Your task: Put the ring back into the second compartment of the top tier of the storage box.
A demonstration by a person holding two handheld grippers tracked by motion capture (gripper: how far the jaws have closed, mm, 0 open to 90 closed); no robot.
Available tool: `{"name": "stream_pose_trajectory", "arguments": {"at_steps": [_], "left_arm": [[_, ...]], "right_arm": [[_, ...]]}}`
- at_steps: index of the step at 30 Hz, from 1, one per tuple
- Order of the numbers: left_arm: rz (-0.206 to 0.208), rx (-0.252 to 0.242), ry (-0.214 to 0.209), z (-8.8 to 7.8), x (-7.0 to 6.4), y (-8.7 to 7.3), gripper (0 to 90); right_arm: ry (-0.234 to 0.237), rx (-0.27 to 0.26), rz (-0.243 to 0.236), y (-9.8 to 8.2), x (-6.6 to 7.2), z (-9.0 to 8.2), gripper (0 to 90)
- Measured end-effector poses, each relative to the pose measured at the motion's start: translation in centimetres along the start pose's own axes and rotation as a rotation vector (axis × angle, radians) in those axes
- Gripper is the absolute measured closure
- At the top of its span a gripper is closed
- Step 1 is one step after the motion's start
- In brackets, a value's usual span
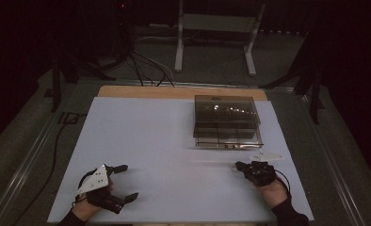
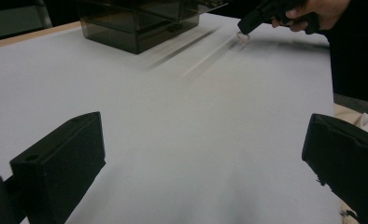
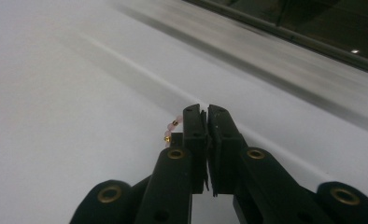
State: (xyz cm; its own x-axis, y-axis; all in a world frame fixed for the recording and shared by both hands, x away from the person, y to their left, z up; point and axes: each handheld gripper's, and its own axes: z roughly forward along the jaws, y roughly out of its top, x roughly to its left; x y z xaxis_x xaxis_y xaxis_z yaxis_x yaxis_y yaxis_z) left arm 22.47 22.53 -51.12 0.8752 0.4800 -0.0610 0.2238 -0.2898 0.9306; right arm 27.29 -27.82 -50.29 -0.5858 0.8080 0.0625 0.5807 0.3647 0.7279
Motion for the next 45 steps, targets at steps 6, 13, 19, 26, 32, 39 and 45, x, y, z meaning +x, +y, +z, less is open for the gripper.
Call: {"name": "stream_pose_trajectory", "arguments": {"at_steps": [6,13,19,26,32,39,45], "left_arm": [[0.0,-0.002,0.0,0.0,0.0,0.0,0.5],[-0.002,-0.009,-0.005,-0.1,0.0,0.0,0.5],[-0.005,-0.005,-0.007,0.0,0.0,0.0,0.5],[-0.001,-0.007,-0.005,0.0,0.0,0.0,0.5],[-0.001,-0.002,-0.006,0.0,0.0,0.0,0.5],[-0.001,-0.002,-0.006,0.0,0.0,0.0,0.5],[-0.002,-0.005,-0.005,0.0,0.0,0.0,0.5]], "right_arm": [[0.009,-0.003,-0.009,0.1,0.4,-0.3,87.3],[0.022,-0.004,-0.016,0.2,0.7,-0.3,87.3],[0.033,-0.01,-0.023,0.4,1.0,-0.5,87.3],[0.046,-0.013,-0.032,0.6,1.3,-0.8,87.3],[0.063,-0.033,-0.034,1.0,1.7,-1.2,87.3],[0.066,-0.043,-0.047,1.4,2.1,-1.7,87.3],[0.08,-0.063,-0.048,1.8,2.3,-2.1,87.2]]}}
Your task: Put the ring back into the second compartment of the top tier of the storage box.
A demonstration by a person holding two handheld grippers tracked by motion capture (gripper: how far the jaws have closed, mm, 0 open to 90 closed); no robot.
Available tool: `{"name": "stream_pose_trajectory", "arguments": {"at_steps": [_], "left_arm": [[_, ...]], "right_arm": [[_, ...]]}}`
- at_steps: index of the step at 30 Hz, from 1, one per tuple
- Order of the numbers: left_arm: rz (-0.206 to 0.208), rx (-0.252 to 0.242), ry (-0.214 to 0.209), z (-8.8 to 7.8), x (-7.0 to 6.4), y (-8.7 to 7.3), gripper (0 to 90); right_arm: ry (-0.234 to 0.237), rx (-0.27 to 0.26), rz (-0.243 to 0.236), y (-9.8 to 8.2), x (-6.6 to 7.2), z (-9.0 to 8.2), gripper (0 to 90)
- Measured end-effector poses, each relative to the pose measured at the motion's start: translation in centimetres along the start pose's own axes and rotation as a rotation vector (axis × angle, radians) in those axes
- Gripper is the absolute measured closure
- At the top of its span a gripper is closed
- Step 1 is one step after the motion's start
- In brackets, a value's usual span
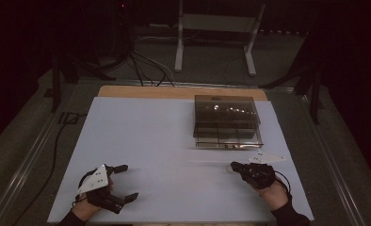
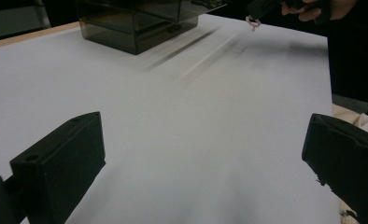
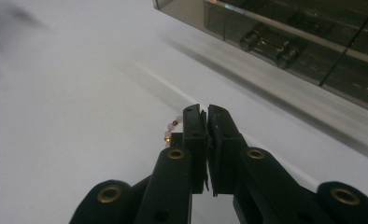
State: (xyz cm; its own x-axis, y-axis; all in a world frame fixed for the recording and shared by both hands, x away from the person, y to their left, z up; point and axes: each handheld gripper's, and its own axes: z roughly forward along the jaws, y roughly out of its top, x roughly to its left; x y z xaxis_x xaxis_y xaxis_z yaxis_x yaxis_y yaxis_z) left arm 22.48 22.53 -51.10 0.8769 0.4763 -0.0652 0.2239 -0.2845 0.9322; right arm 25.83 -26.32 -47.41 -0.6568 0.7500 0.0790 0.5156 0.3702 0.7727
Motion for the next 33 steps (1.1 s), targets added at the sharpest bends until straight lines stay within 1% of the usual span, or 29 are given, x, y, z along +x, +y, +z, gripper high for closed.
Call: {"name": "stream_pose_trajectory", "arguments": {"at_steps": [4,21,25,28,33], "left_arm": [[0.001,0.002,0.0,0.0,0.0,0.0,0.5],[0.003,0.004,0.0,0.0,0.0,0.0,0.6],[0.003,0.0,0.002,0.0,0.0,0.0,0.5],[0.004,0.003,-0.001,0.1,-0.1,0.0,0.5],[0.002,0.003,-0.003,0.1,0.0,0.0,0.5]], "right_arm": [[0.002,-0.002,-0.009,0.2,0.2,-0.1,87.3],[0.012,-0.029,-0.015,1.1,0.8,-0.9,87.3],[0.005,-0.044,-0.03,1.5,0.9,-1.2,87.2],[-0.001,-0.057,-0.022,1.8,0.8,-1.6,87.2],[-0.003,-0.066,-0.027,2.1,0.8,-1.8,87.2]]}}
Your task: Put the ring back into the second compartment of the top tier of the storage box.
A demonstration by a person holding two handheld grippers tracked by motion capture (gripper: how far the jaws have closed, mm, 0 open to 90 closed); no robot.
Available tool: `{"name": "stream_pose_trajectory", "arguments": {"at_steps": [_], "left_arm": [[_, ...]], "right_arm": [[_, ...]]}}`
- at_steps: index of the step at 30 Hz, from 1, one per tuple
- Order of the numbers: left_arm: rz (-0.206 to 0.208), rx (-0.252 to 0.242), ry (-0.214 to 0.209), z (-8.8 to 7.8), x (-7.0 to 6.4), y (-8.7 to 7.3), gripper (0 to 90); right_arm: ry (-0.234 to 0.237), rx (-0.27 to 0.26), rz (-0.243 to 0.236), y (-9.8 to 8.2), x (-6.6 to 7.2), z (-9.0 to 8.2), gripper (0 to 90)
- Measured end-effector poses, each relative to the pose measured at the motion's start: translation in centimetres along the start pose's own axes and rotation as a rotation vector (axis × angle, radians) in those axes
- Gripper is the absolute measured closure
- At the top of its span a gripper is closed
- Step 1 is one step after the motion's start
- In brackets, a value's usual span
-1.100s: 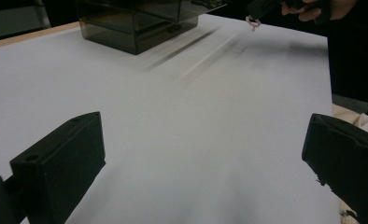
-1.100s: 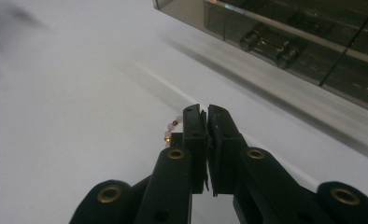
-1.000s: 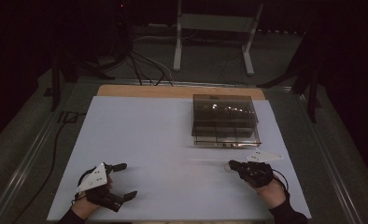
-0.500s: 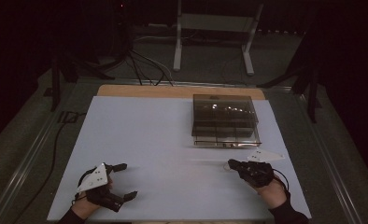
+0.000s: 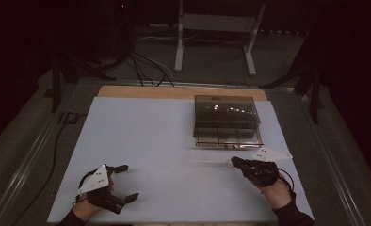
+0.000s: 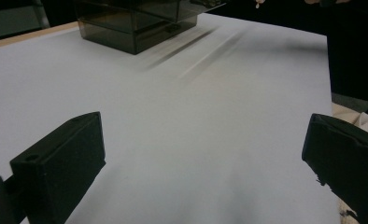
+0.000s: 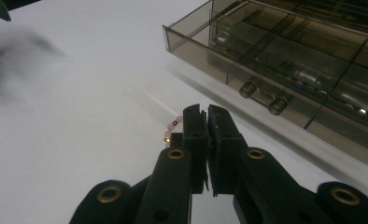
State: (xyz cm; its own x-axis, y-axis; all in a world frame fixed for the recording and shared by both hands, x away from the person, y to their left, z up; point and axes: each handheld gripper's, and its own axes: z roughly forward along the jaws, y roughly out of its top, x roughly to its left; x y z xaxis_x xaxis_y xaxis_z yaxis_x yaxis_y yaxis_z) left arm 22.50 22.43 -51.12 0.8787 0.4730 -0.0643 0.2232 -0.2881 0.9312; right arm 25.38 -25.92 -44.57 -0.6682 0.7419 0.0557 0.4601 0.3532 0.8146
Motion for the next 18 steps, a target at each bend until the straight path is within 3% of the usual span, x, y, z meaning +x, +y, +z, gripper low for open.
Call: {"name": "stream_pose_trajectory", "arguments": {"at_steps": [18], "left_arm": [[0.002,-0.001,0.002,0.0,0.0,0.0,0.5]], "right_arm": [[-0.01,-0.028,-0.01,1.6,-0.1,0.0,87.2]]}}
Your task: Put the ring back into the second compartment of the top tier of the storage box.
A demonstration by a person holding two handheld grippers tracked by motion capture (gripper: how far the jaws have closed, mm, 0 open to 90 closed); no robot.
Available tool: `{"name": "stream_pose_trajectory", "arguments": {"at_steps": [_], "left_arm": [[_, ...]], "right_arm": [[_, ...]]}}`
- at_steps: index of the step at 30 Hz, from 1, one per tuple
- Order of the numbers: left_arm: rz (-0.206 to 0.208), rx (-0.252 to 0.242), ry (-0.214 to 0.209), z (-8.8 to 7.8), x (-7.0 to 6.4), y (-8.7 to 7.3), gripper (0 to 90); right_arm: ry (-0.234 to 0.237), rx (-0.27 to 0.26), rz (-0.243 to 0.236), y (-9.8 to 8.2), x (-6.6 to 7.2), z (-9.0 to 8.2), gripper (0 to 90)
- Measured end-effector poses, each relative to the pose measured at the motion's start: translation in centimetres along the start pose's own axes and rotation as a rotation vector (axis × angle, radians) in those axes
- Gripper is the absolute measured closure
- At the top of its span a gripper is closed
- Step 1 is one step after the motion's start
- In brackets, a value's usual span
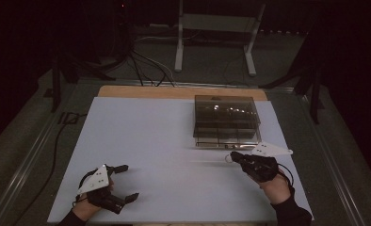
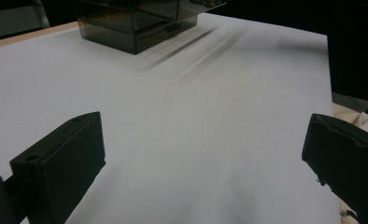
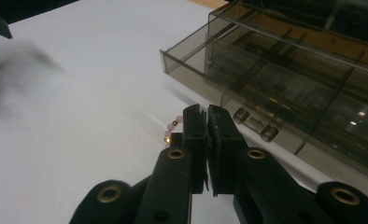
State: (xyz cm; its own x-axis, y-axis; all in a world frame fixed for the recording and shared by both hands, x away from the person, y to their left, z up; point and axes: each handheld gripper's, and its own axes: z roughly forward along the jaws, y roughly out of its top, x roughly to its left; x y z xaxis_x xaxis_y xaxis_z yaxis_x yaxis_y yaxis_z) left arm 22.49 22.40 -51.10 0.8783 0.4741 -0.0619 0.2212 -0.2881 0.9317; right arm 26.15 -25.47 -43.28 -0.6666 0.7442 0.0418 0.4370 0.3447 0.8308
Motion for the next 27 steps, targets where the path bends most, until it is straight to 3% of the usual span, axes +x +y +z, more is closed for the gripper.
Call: {"name": "stream_pose_trajectory", "arguments": {"at_steps": [27], "left_arm": [[0.003,0.005,0.0,0.0,0.0,0.0,0.5]], "right_arm": [[-0.033,-0.035,0.003,2.0,-1.2,0.4,87.2]]}}
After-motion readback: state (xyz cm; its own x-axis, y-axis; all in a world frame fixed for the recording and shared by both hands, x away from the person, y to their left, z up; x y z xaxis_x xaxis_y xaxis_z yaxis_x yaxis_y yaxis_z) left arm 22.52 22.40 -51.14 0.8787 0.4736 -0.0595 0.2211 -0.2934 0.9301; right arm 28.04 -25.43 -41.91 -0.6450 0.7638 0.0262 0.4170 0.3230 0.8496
